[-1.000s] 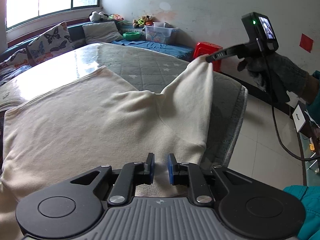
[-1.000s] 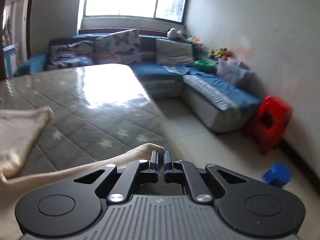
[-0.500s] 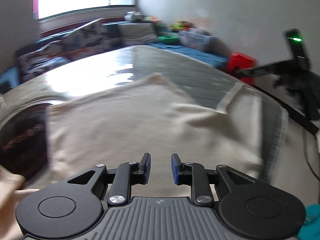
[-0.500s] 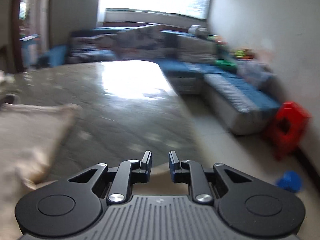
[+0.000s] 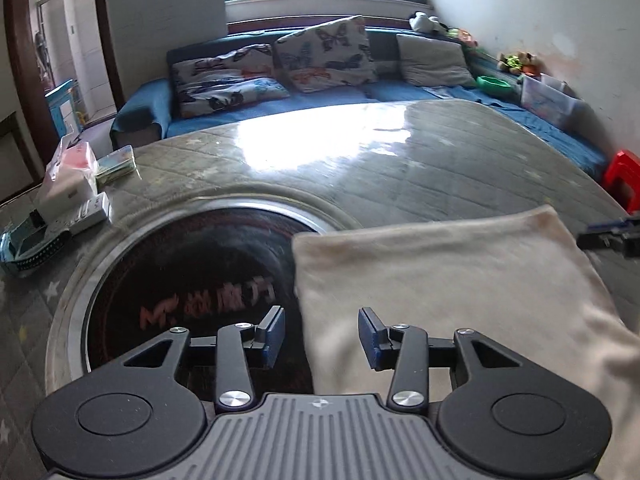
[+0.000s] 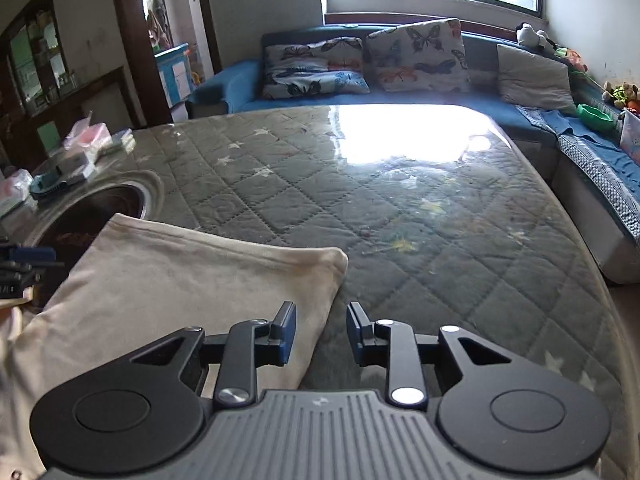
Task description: Fold clothes
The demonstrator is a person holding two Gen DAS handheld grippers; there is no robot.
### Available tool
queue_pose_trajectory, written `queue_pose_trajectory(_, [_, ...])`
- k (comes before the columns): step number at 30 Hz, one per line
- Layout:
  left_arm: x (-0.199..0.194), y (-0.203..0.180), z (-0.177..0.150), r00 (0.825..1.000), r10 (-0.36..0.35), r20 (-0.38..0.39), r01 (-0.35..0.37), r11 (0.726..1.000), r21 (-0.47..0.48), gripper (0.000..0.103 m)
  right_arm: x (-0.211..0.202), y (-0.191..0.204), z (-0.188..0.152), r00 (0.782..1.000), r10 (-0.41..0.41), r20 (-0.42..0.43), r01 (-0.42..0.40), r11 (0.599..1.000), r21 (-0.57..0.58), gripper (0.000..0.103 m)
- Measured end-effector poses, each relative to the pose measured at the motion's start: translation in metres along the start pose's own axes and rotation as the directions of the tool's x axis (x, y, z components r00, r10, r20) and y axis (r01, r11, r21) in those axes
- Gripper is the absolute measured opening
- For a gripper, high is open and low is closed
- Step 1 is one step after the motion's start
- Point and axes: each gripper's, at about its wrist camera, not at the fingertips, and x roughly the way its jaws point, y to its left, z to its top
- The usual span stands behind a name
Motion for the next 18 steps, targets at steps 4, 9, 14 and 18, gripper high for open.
queue_pose_trajectory(4, [0.024, 0.004, 0.007, 1.0, -0.007, -0.017, 0.006, 1.0, -0.018, 0.036, 0.02, -0.004, 0.006, 0.999, 0.016, -0.029, -0.016, 1.0, 0.017, 0.027])
queue_pose_trajectory(9, [0.036, 0.0, 0.008, 1.0, -0.01, 0.006, 0.01, 1.0, 0.014, 0.012, 0.034, -0.003, 0.014, 1.0, 0.007, -0.031, -0.007, 1.0, 0.005, 0.01])
queue_pose_trajectory(14, [0.044, 0.006, 0.013, 0.999, 0.04, 0.035, -0.042, 0.999, 0.034, 0.01, 0.051, 0.003, 0.03, 0.999, -0.015, -0.028, 0.014, 0.999, -0.038, 0.005])
queue_pose_trajectory(18, [0.052, 0.018, 0.022, 0.998, 0.049, 0.03, -0.05, 0.999, 0.003, 0.011, 0.069, 0.01, 0.044, 1.0, -0.022, -0.016, 0.021, 0.998, -0.066, 0.006])
